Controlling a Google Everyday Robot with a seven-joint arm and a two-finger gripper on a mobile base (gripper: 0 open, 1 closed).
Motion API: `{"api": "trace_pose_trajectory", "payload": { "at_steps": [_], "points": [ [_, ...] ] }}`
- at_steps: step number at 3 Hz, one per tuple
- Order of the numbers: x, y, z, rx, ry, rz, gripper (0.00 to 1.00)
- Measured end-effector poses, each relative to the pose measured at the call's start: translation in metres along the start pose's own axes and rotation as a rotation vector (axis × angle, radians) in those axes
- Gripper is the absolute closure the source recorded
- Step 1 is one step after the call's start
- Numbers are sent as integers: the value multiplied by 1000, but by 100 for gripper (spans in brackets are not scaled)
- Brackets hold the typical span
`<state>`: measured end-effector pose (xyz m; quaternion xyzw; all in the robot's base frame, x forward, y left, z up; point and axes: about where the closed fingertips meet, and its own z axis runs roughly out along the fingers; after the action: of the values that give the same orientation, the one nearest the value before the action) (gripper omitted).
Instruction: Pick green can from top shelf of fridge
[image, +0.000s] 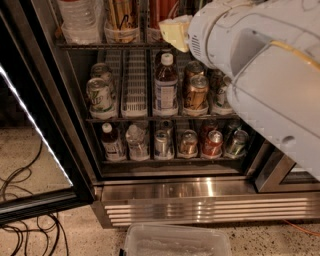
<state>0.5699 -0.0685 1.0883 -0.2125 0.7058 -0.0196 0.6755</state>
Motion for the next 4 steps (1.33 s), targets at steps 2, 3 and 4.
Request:
{"api": "trace_pose_trajectory", "payload": {
  "at_steps": [2, 3, 4],
  "points": [
    [8, -7, 15, 99, 20, 23, 30],
    [17, -15, 22, 172, 18, 23, 30],
    [23, -19, 26, 228, 6, -7, 30]
  ]
}}
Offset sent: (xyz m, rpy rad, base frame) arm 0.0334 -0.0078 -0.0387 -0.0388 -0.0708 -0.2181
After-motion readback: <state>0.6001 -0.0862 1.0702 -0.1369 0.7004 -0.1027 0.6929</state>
